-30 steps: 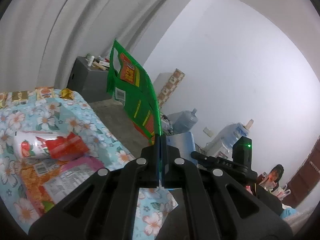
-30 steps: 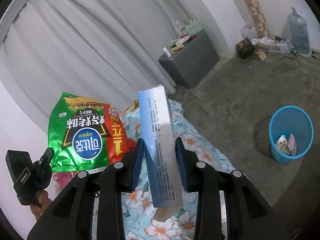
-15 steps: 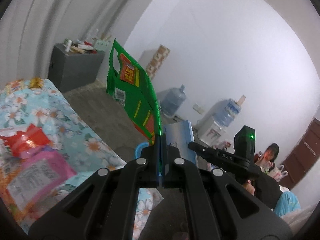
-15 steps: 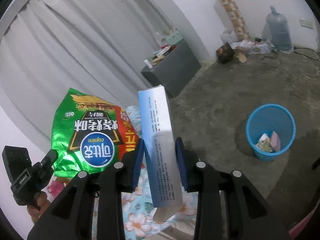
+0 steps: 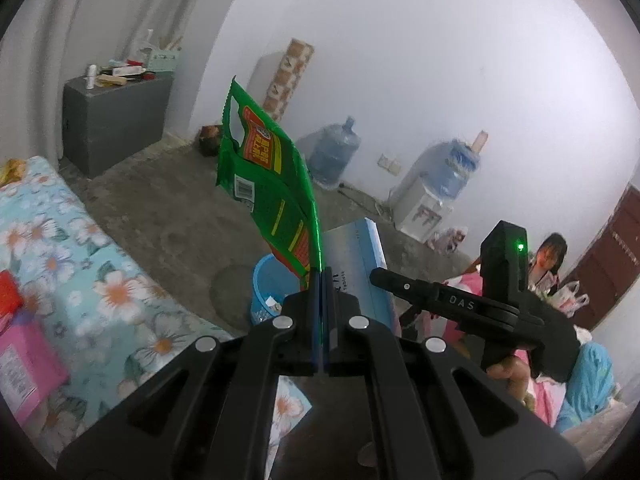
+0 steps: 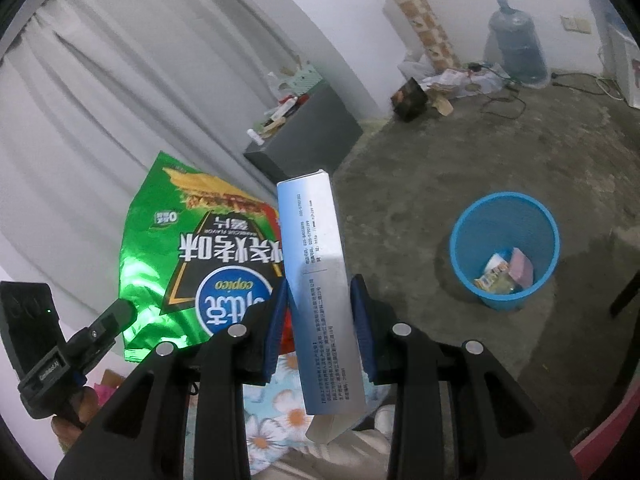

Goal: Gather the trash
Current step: 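Lift the green bag and white box and carry them toward the wastebasket, then open both grippers over the wastebasket to drop bag and box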

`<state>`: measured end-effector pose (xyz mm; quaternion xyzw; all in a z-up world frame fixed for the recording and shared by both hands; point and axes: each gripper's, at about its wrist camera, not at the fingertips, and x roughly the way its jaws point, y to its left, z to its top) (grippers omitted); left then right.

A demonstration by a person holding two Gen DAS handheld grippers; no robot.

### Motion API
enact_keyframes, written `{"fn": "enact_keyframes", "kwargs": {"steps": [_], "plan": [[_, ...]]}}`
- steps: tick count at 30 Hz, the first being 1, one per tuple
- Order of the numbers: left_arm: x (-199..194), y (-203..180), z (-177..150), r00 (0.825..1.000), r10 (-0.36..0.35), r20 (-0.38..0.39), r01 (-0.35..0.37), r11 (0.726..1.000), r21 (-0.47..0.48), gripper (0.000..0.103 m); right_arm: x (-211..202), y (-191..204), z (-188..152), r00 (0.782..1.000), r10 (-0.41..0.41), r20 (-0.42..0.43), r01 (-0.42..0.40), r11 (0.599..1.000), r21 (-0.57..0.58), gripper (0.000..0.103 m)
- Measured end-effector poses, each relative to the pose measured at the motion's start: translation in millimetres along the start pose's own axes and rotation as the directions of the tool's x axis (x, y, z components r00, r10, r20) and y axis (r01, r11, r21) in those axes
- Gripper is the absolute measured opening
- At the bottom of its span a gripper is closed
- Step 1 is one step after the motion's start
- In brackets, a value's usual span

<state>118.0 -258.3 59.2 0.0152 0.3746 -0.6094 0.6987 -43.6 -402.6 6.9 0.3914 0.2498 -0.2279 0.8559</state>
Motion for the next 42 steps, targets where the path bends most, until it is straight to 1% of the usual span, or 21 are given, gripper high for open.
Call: {"fn": "enact_keyframes", "kwargs": {"steps": [6,9,11,16,20,23,25,27,29,30,31,32,33,34,35,36,37,38,39,42], "plan": [[47,-16,2,0.997,0.006,-0.075,-0.004,0.999,0.035,0.0,4,-32,6,0.999,-0.041,-0.005,0.041,0.998,0.048,0.032],[71,-23,2,0.992,0.039,-0.118,-0.032,0.998,0.06,0.0,6,-48,9,0.998,-0.06,-0.002,0.06,0.996,0.072,0.032],[82,-27,2,0.99,0.042,-0.135,-0.033,0.997,0.072,0.0,9,-58,10,0.997,-0.076,-0.001,0.076,0.993,0.088,0.032],[125,-33,11,0.98,0.072,-0.186,-0.052,0.992,0.111,0.0,16,-94,15,0.99,-0.138,0.009,0.135,0.98,0.147,0.032],[172,-37,15,0.964,0.1,-0.245,-0.067,0.988,0.14,0.0,33,-130,26,0.985,-0.17,0.008,0.164,0.961,0.221,0.032],[213,-38,20,0.95,0.121,-0.288,-0.077,0.984,0.158,0.0,53,-157,39,0.982,-0.187,-0.002,0.181,0.947,0.266,0.032],[244,-37,22,0.938,0.14,-0.318,-0.091,0.982,0.165,0.0,63,-168,47,0.979,-0.206,0.0,0.197,0.94,0.277,0.032],[268,-33,25,0.937,0.142,-0.318,-0.095,0.983,0.159,0.0,75,-178,57,0.969,-0.246,0.005,0.235,0.933,0.273,0.032],[298,-30,26,0.931,0.158,-0.328,-0.108,0.98,0.166,0.0,87,-192,65,0.963,-0.271,0.015,0.254,0.92,0.298,0.033],[308,-27,25,0.928,0.167,-0.333,-0.116,0.979,0.166,0.003,94,-203,70,0.959,-0.281,0.029,0.258,0.913,0.318,0.033],[323,-21,23,0.924,0.186,-0.335,-0.142,0.978,0.153,0.008,101,-214,73,0.955,-0.293,0.039,0.265,0.907,0.329,0.034],[331,-17,22,0.92,0.196,-0.339,-0.156,0.978,0.142,0.037,110,-224,75,0.952,-0.302,0.043,0.27,0.899,0.344,0.041],[342,-10,19,0.908,0.235,-0.347,-0.199,0.971,0.135,0.064,121,-239,75,0.955,-0.293,0.048,0.256,0.895,0.366,0.05],[348,-6,16,0.897,0.287,-0.336,-0.252,0.957,0.145,0.066,131,-253,72,0.956,-0.289,0.041,0.252,0.89,0.38,0.064],[350,-2,14,0.889,0.322,-0.325,-0.287,0.946,0.152,0.066,140,-266,66,0.949,-0.314,0.004,0.286,0.869,0.403,0.066],[351,-2,13,0.886,0.327,-0.329,-0.294,0.944,0.148,0.067,146,-279,60,0.946,-0.321,-0.035,0.304,0.85,0.429,0.066],[349,0,13,0.885,0.32,-0.337,-0.291,0.947,0.137,0.067,148,-289,55,0.948,-0.312,-0.054,0.302,0.839,0.452,0.066],[346,1,13,0.888,0.308,-0.343,-0.283,0.951,0.121,0.067,149,-300,45,0.951,-0.299,-0.074,0.296,0.82,0.49,0.066],[338,3,15,0.895,0.29,-0.338,-0.272,0.957,0.103,0.067,148,-305,38,0.952,-0.296,-0.075,0.292,0.809,0.51,0.066],[313,2,24,0.913,0.281,-0.295,-0.266,0.96,0.088,0.07,140,-315,19,0.954,-0.29,-0.07,0.281,0.798,0.533,0.066]]}}
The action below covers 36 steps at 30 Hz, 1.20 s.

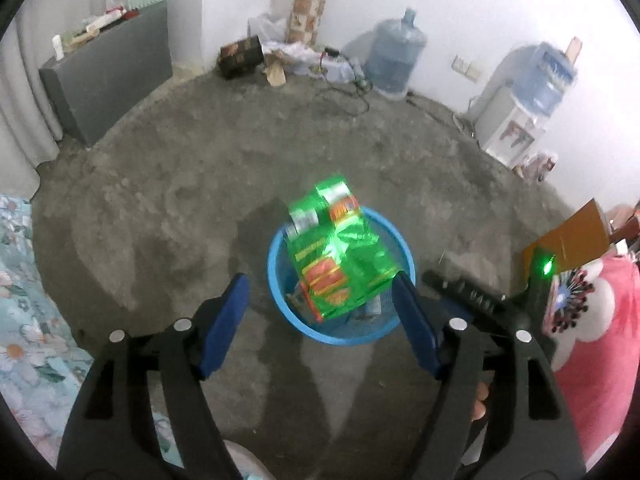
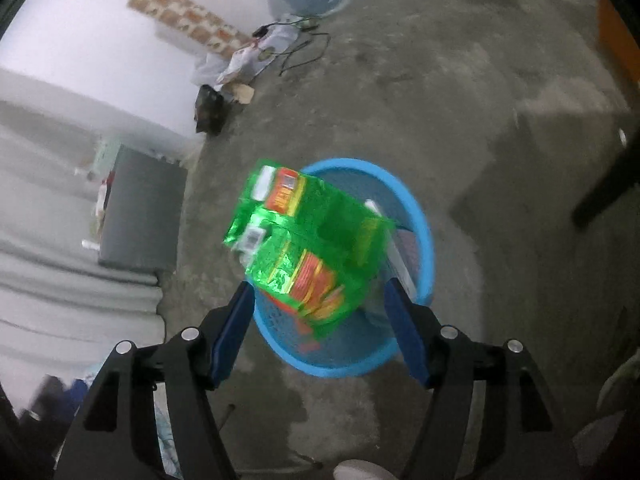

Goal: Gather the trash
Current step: 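Open both grippers over the wastebasket to drop bag and box, then swing both open grippers back over the trash on the bed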

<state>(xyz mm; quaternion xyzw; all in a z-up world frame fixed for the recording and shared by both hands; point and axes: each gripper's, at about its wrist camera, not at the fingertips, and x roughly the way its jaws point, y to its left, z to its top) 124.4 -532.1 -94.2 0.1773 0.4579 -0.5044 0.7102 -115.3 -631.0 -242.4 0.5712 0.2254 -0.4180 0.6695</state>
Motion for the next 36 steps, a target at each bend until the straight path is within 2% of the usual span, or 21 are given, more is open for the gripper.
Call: {"fn": "enact_keyframes", "kwargs": {"steps": [5,10,15,19,21,23,26,28,29,32,35,36], "plan": [[-49,3,-2,0.997,-0.042,0.059,0.043,0.999,-0.009,0.07,-9,-11,-9,1.0,0.004,-0.001,-0.004,1.0,-0.02,0.066],[-117,11,-12,0.991,-0.056,0.12,0.058,0.998,-0.011,0.072,-27,-7,-22,1.0,0.0,0.004,0.001,0.998,-0.058,0.065],[-190,21,-29,0.98,-0.085,0.182,0.088,0.996,-0.01,0.075,-46,32,-46,0.999,-0.034,-0.002,0.033,0.979,-0.2,0.065],[-244,33,-56,0.97,-0.085,0.227,0.091,0.996,-0.015,0.077,-72,82,-73,0.999,-0.044,0.02,0.048,0.936,-0.349,0.066],[-273,45,-75,0.964,-0.059,0.258,0.07,0.997,-0.032,0.079,-90,113,-89,0.999,-0.031,0.036,0.043,0.9,-0.433,0.067],[-295,58,-92,0.957,-0.027,0.29,0.045,0.998,-0.054,0.08,-112,148,-110,0.998,-0.008,0.063,0.04,0.851,-0.524,0.076],[-327,80,-124,0.94,0.064,0.335,-0.029,0.994,-0.108,0.082,-145,189,-142,0.996,0.052,0.078,0.009,0.776,-0.631,0.085],[-345,97,-149,0.932,0.138,0.335,-0.089,0.983,-0.158,0.083,-163,211,-164,0.994,0.085,0.071,-0.015,0.734,-0.679,0.088],[-351,103,-158,0.929,0.161,0.334,-0.106,0.978,-0.178,0.083,-172,226,-181,0.993,0.1,0.058,-0.029,0.699,-0.715,0.091],[-370,133,-189,0.927,0.213,0.31,-0.13,0.955,-0.268,0.084,-190,253,-219,0.991,0.129,0.029,-0.058,0.62,-0.783,0.095],[-385,163,-223,0.923,0.266,0.277,-0.149,0.912,-0.381,0.09,-204,282,-269,0.985,0.167,-0.035,-0.121,0.535,-0.836,0.097],[-390,172,-234,0.921,0.285,0.267,-0.158,0.897,-0.412,0.09,-205,286,-280,0.985,0.166,-0.045,-0.127,0.523,-0.843,0.097]]}}
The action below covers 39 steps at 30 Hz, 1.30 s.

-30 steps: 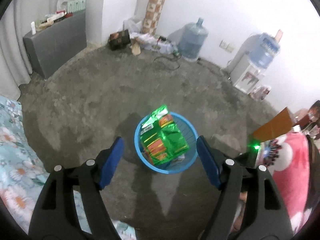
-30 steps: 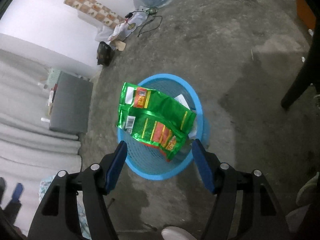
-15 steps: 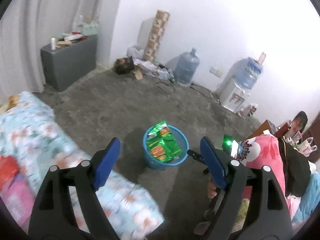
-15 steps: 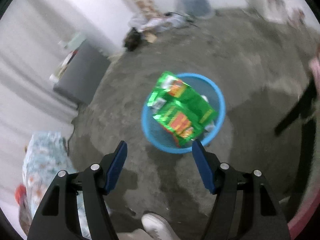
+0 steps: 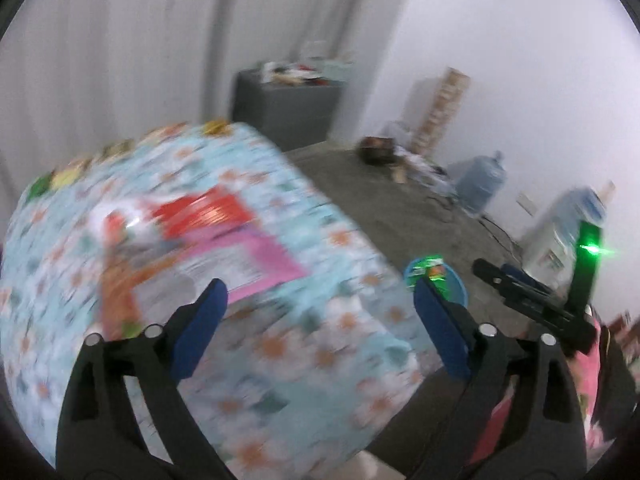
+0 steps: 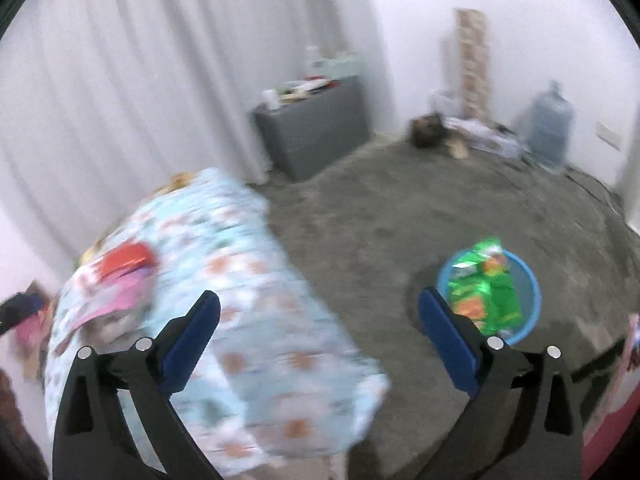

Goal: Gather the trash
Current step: 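Swing both open grippers back over the trash on the bed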

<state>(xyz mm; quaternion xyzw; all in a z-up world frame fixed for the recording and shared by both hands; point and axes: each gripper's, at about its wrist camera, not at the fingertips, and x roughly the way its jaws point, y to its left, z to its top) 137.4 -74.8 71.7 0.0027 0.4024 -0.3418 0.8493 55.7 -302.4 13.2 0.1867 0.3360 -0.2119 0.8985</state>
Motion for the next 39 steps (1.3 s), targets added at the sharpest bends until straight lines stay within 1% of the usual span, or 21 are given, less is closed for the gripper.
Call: {"fn": "enact_keyframes", "kwargs": {"steps": [2,3,4,7,8,10,11,14,16,19,22,25,29,31,35,37,38,39], "plan": [[-6,21,-5,0.999,0.044,0.001,-0.044,0.999,-0.026,0.09,7,32,-8,0.999,-0.007,-0.038,0.006,0.999,-0.033,0.097],[-10,34,-9,0.996,0.087,0.007,-0.087,0.995,-0.041,0.09,10,42,-13,0.998,-0.011,-0.054,0.009,0.999,-0.048,0.097],[-13,43,-12,0.994,0.109,0.012,-0.108,0.993,-0.053,0.091,14,52,-16,0.997,-0.017,-0.069,0.013,0.998,-0.064,0.097],[-23,67,-20,0.991,0.131,0.015,-0.129,0.986,-0.106,0.091,22,89,-29,0.988,-0.084,-0.131,0.067,0.99,-0.128,0.097],[-25,76,-23,0.991,0.137,0.014,-0.134,0.984,-0.12,0.091,22,101,-33,0.987,-0.093,-0.133,0.071,0.984,-0.161,0.097],[-28,91,-28,0.988,0.151,0.017,-0.147,0.98,-0.135,0.091,21,119,-42,0.988,-0.11,-0.11,0.084,0.972,-0.221,0.097],[-28,97,-29,0.988,0.155,0.022,-0.151,0.979,-0.137,0.091,19,130,-45,0.987,-0.136,-0.089,0.108,0.957,-0.268,0.097],[-31,114,-38,0.989,0.141,0.038,-0.134,0.981,-0.141,0.091,18,155,-51,0.981,-0.19,-0.044,0.163,0.922,-0.352,0.097],[-31,124,-43,0.991,0.131,0.04,-0.123,0.981,-0.149,0.091,20,162,-49,0.98,-0.192,-0.044,0.164,0.918,-0.36,0.097],[-32,135,-50,0.992,0.119,0.052,-0.109,0.98,-0.164,0.091,23,165,-47,0.989,-0.127,-0.073,0.097,0.941,-0.325,0.097],[-31,146,-53,0.995,0.089,0.049,-0.08,0.983,-0.168,0.092,22,167,-47,0.997,-0.016,-0.08,-0.007,0.961,-0.275,0.097],[-29,154,-58,0.997,0.053,0.05,-0.044,0.984,-0.175,0.094,24,168,-49,0.997,0.02,-0.069,-0.036,0.969,-0.244,0.097],[-31,164,-64,0.997,0.008,0.08,0.007,0.983,-0.182,0.094,26,155,-49,0.992,0.08,-0.093,-0.095,0.981,-0.168,0.097],[-34,167,-67,0.995,-0.009,0.098,0.027,0.982,-0.187,0.094,27,147,-48,0.989,0.095,-0.114,-0.11,0.986,-0.127,0.097],[-41,172,-73,0.992,-0.041,0.116,0.062,0.98,-0.187,0.094,33,133,-45,0.968,0.187,-0.169,-0.196,0.98,-0.041,0.097],[-43,176,-77,0.989,-0.062,0.136,0.088,0.977,-0.195,0.094,40,133,-44,0.945,0.262,-0.196,-0.269,0.963,-0.012,0.096],[-44,179,-79,0.986,-0.065,0.15,0.095,0.975,-0.202,0.094,42,134,-44,0.937,0.283,-0.205,-0.29,0.957,-0.001,0.095],[-44,181,-80,0.985,-0.061,0.161,0.094,0.974,-0.208,0.094,48,135,-44,0.922,0.317,-0.224,-0.32,0.947,0.022,0.093]]}}
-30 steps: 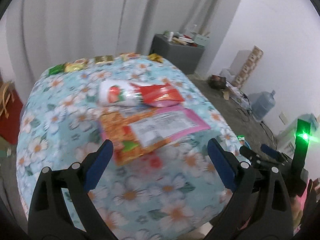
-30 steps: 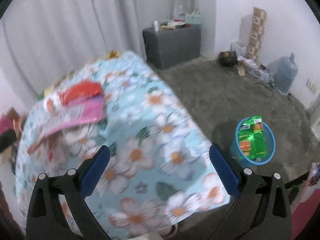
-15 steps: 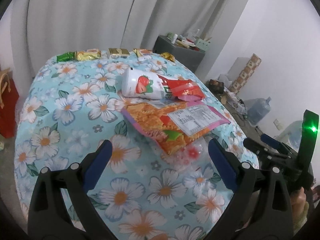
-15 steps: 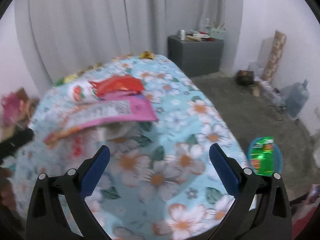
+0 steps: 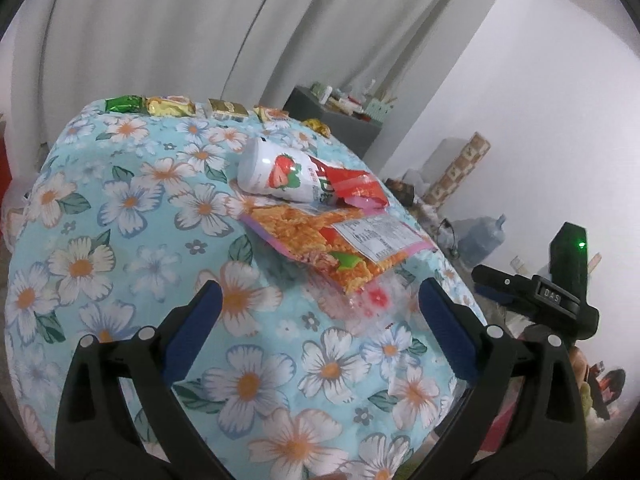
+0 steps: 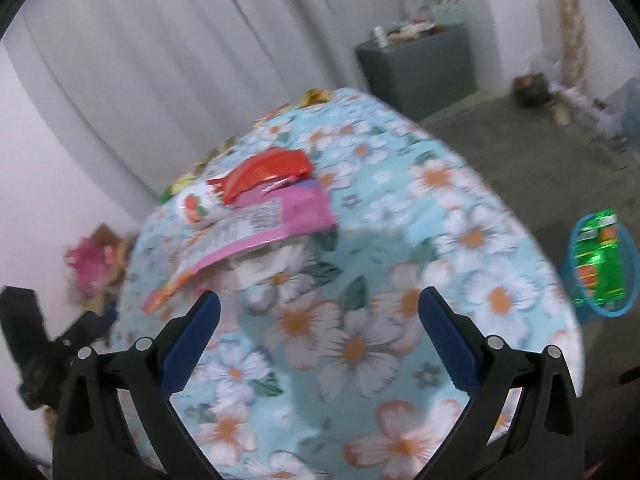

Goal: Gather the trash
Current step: 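Swing both open grippers back over the trash on the bed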

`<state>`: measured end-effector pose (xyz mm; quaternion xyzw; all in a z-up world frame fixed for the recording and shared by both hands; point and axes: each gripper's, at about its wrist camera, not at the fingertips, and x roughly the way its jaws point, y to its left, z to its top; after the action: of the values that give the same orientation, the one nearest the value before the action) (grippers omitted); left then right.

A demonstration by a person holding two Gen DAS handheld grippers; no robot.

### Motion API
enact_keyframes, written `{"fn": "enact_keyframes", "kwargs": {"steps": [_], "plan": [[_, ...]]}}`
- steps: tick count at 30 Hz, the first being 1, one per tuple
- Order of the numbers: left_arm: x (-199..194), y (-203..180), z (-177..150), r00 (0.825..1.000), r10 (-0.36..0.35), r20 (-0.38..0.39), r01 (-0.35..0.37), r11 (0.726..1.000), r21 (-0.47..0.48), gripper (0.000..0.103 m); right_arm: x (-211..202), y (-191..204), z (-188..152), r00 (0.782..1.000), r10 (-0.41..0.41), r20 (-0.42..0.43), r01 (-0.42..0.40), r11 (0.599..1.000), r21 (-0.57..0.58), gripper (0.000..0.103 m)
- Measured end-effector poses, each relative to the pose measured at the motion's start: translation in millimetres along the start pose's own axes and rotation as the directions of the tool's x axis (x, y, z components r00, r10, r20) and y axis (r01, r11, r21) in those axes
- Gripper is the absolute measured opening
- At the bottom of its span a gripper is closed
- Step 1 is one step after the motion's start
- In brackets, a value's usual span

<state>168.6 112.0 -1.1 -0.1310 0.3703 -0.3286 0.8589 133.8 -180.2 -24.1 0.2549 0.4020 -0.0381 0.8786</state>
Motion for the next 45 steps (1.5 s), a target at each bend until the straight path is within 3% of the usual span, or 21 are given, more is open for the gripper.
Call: {"fn": "enact_keyframes", "kwargs": {"steps": [3,7,11,21,28,33,42,45], "plan": [[3,8,0,1.0,0.007,0.016,-0.007,1.0,-0.016,0.094,15,-3,5,0.99,0.135,-0.052,-0.13,0.988,0.081,0.087],[8,16,2,0.999,-0.021,0.023,0.023,0.998,-0.06,0.094,27,-6,11,0.962,0.267,-0.057,-0.253,0.951,0.175,0.081],[9,17,8,0.998,-0.043,0.047,0.046,0.997,-0.066,0.094,32,-8,19,0.953,0.298,-0.046,-0.283,0.937,0.202,0.074],[14,-8,42,0.998,-0.018,0.054,0.015,0.998,0.063,0.094,43,-29,24,0.929,0.368,-0.035,-0.344,0.895,0.283,0.064],[27,-16,41,1.0,0.007,0.011,-0.008,0.999,0.054,0.094,29,-54,26,0.931,0.365,0.022,-0.351,0.876,0.332,0.061],[15,-18,48,0.998,0.043,0.042,-0.045,0.998,0.043,0.094,16,-74,24,0.935,0.351,0.042,-0.343,0.872,0.35,0.061],[10,-23,48,0.998,0.059,0.034,-0.059,0.998,0.008,0.094,-2,-86,28,0.957,0.288,0.023,-0.279,0.903,0.326,0.062],[10,-28,50,0.998,0.051,0.039,-0.051,0.999,0.008,0.094,-7,-87,31,0.965,0.261,0.005,-0.249,0.916,0.316,0.067]]}}
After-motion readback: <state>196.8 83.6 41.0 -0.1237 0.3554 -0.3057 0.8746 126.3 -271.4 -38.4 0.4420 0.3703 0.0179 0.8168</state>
